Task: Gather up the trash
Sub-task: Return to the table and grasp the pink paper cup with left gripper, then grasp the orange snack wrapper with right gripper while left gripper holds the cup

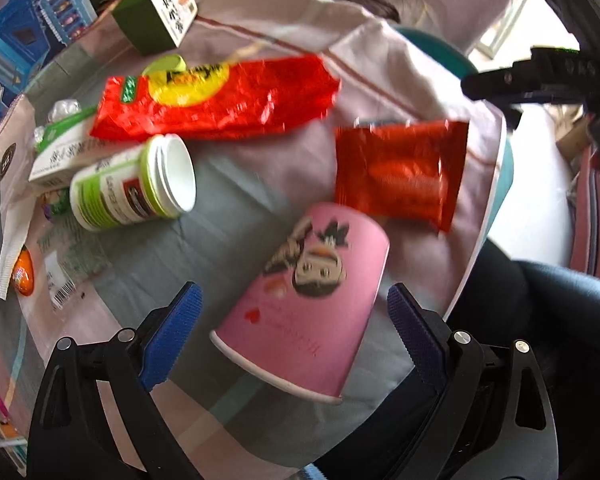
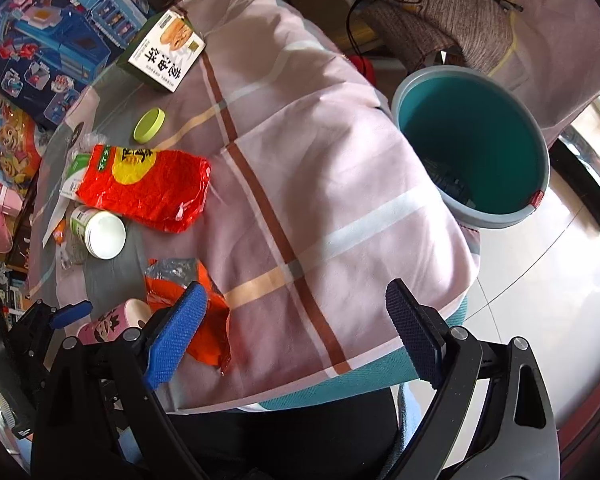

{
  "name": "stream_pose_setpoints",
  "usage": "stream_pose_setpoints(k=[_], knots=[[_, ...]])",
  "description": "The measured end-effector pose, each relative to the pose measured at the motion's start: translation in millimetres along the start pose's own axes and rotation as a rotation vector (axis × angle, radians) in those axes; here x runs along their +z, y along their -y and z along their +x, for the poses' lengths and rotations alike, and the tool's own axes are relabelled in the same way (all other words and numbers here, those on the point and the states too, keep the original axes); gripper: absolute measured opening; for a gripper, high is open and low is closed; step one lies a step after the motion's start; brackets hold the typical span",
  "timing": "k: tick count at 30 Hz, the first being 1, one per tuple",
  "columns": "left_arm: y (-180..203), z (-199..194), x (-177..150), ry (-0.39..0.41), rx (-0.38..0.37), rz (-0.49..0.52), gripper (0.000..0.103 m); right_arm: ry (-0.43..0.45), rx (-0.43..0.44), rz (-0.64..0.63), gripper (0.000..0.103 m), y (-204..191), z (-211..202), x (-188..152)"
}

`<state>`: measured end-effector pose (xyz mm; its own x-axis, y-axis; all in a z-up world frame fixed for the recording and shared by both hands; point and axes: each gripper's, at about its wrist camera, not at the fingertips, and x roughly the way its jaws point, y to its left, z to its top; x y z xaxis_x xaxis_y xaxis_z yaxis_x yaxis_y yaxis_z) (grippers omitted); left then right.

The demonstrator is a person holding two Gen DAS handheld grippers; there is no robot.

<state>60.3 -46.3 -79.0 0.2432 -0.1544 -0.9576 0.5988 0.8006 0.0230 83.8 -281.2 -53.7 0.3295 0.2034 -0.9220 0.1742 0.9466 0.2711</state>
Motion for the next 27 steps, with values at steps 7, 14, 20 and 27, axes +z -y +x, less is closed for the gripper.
stream_pose_setpoints(k=[7, 14, 20, 27], knots=[[2, 18, -2, -0.030, -0.010, 0.004, 0.094, -0.010, -0.005, -0.001, 0.087, 0, 1, -3], [-3, 13, -4, 0.044, -0.036, -0.035, 0.086, -0.025, -0.013, -0.001, 0.087, -1, 6, -5], [-46, -6, -15, 0.127, -0.040, -0.208, 0.074, -0.030, -0.013, -0.065, 0.087, -24, 10, -3], [-94, -25, -37, 0.187, -0.064, -0.371, 0.074, -0.072, -0.005, -0.191, 0.087, -67, 23, -3]])
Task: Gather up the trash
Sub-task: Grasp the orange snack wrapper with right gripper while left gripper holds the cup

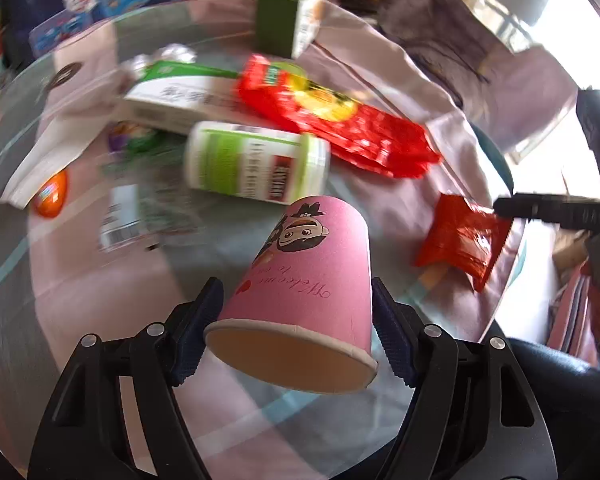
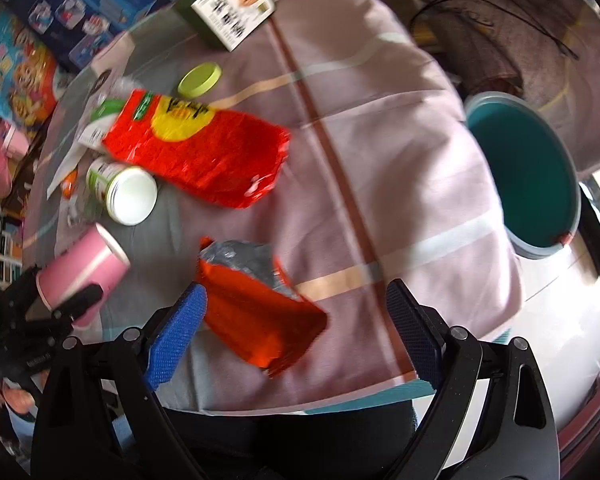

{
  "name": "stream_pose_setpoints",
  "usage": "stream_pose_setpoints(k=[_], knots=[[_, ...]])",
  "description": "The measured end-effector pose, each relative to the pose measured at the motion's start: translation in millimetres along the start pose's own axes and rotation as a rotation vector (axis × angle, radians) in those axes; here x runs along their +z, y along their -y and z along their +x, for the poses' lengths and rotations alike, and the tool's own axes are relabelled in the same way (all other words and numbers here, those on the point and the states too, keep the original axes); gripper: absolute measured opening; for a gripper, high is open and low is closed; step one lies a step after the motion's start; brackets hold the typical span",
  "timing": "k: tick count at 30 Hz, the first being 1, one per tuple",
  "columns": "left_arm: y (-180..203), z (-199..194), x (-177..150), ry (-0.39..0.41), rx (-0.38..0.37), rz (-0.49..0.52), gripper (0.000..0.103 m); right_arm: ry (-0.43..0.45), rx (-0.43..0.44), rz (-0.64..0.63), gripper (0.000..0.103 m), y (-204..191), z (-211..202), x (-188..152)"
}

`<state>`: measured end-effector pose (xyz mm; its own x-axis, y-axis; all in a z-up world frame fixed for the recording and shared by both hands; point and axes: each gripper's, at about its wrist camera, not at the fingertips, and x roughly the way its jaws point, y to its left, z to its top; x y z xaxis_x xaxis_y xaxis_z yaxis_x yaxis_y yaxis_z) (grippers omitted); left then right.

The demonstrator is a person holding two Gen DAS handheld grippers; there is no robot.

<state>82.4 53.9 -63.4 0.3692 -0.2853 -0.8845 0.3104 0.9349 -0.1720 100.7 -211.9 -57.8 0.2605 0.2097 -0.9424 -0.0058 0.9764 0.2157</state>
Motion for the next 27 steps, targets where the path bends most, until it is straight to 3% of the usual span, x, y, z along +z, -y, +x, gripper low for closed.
stream_pose_setpoints(k=[6, 13, 14, 18, 23, 27], knots=[[-21, -1, -5, 0.008, -0.029, -0.054, 0.074, -0.067, 0.012, 0.007, 0.087, -9, 24, -7], [-17, 15, -9, -0.033, -0.050, -0.033, 0.075, -0.067, 0.073, -0.003, 0.084, -22, 40, -14], [-16, 18, -10, -0.039, -0.047, -0.030, 0.075, -0.055, 0.080, -0.022, 0.070, -26, 39, -15], [-12, 24, -11, -0.061, -0.033, -0.018, 0.077, -0.005, 0.077, -0.089, 0.040, -38, 30, -15], [-7, 33, -12, -0.087, -0.002, 0.002, 0.078, 0.032, 0.096, -0.072, 0.030, -33, 19, -9], [0, 25, -9, -0.045, 0.020, 0.007, 0.070, 0.090, 0.102, -0.047, 0.025, -25, 3, -6]])
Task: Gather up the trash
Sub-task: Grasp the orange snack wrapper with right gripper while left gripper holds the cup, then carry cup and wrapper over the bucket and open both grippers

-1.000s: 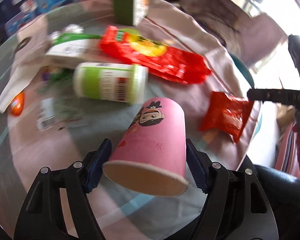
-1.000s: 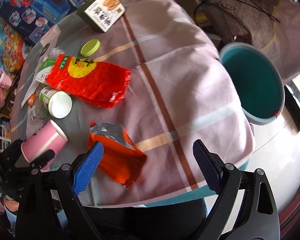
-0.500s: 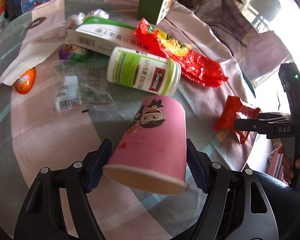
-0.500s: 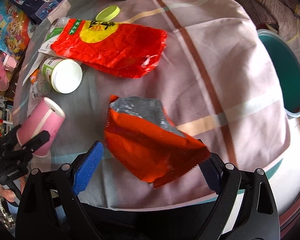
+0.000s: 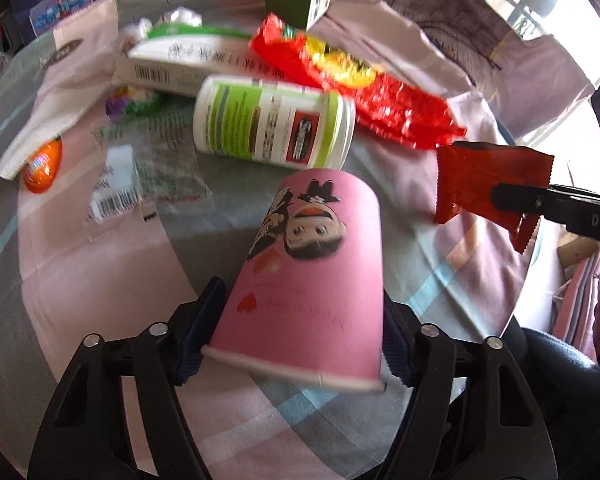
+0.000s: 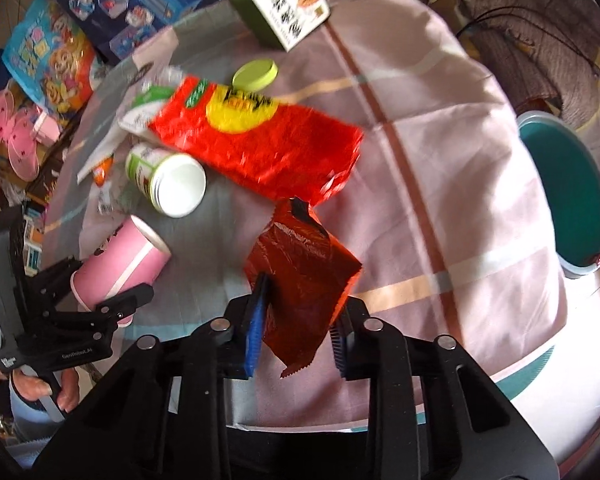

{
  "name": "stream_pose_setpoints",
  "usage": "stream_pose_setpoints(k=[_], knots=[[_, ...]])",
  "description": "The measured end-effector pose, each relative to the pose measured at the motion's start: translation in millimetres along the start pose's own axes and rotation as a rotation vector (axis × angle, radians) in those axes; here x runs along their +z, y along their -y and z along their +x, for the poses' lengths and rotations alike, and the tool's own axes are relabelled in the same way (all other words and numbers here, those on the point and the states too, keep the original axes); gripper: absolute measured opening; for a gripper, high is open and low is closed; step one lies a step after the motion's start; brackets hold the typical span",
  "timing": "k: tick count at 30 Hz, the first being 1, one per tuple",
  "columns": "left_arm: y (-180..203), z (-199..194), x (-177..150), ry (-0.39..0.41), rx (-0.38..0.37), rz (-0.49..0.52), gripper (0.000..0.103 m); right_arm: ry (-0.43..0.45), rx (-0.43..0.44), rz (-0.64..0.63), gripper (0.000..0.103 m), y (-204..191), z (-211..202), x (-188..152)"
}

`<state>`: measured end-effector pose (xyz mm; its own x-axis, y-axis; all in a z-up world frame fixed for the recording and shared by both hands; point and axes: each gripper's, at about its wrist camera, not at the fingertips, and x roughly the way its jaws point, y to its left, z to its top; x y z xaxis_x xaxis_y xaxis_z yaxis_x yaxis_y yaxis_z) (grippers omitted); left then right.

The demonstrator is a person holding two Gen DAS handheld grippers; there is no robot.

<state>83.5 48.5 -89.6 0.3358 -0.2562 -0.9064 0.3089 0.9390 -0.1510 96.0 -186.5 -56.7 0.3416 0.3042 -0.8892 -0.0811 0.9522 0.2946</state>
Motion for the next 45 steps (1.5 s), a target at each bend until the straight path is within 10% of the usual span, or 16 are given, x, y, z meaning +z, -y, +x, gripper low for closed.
stream_pose_setpoints(k=[18, 35, 45], knots=[[89, -51, 77, 0.145, -0.036, 0.101, 0.067, 0.265, 0.016, 0.182, 0.025, 99, -94, 30], [302, 47, 189, 0.023, -0.144, 0.404, 0.067, 0.351, -0.087, 0.486, 0.025, 290, -136, 16], [361, 120, 206, -0.099, -0.173, 0.478, 0.071, 0.295, -0.105, 0.562, 0.025, 338, -115, 15]])
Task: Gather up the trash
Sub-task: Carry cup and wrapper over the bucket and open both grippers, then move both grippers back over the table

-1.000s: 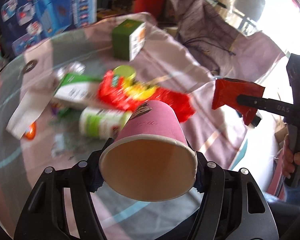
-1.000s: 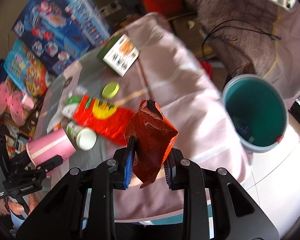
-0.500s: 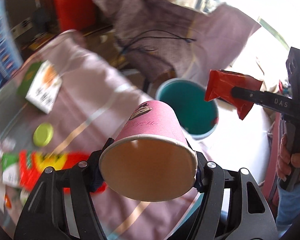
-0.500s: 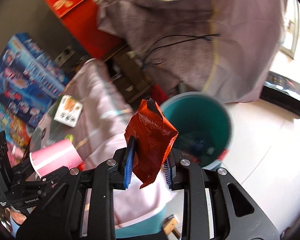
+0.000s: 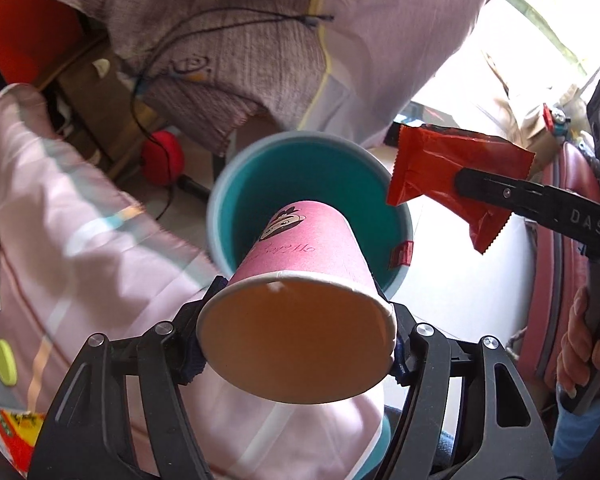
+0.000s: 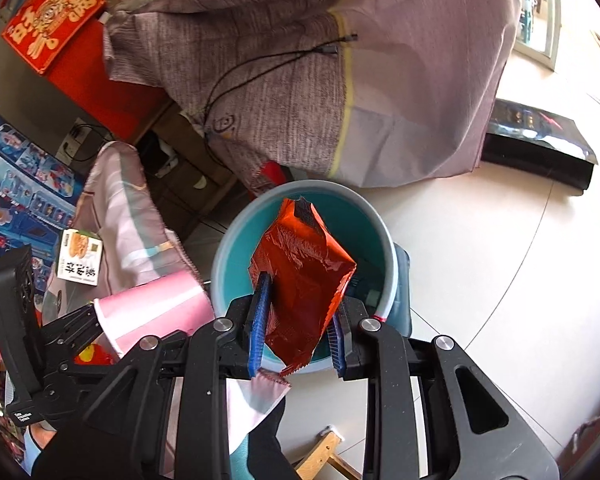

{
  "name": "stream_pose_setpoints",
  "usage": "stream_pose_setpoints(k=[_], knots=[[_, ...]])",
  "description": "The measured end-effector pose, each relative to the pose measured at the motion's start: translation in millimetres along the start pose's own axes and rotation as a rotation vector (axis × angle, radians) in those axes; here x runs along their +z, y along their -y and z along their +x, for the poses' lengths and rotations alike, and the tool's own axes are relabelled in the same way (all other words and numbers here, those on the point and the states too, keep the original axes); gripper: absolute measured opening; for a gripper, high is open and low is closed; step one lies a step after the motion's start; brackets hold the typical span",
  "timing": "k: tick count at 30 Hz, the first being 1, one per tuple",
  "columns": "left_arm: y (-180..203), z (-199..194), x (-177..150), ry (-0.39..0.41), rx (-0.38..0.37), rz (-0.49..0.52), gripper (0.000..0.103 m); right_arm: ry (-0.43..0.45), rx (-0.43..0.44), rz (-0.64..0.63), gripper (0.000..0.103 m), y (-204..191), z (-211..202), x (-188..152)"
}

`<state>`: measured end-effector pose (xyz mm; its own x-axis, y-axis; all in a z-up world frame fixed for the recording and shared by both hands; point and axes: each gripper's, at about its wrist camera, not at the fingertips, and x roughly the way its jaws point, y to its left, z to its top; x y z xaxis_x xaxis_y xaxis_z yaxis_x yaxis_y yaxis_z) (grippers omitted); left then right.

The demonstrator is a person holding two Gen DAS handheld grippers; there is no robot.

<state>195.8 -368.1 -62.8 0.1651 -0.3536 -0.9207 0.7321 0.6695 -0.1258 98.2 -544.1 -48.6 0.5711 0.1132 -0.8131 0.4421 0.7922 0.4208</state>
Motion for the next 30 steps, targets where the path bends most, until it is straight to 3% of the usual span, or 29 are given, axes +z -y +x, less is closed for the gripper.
stream_pose_setpoints(k=[8, 10, 12, 22, 26, 30], knots=[[-2, 38, 11, -0.074, 0.017, -0.025, 0.073, -0.027, -0.015, 0.009, 0.025, 6, 17, 5], [-6, 36, 7, -0.073, 0.016, -0.032, 0.075, -0.034, -0.016, 0.007, 0.025, 4, 21, 7], [-10, 33, 5, -0.056, 0.025, -0.042, 0.084, -0.041, -0.018, 0.001, 0.025, 2, 25, 7], [-27, 17, -4, -0.021, 0.005, -0.089, 0.084, -0.081, -0.031, -0.019, 0.028, -10, 42, 8], [-34, 9, -11, -0.004, -0.011, -0.115, 0.084, -0.107, -0.030, -0.036, 0.059, -20, 49, 5], [-40, 6, -18, -0.006, -0.018, -0.136, 0.084, -0.107, -0.042, -0.033, 0.075, -25, 49, 4]])
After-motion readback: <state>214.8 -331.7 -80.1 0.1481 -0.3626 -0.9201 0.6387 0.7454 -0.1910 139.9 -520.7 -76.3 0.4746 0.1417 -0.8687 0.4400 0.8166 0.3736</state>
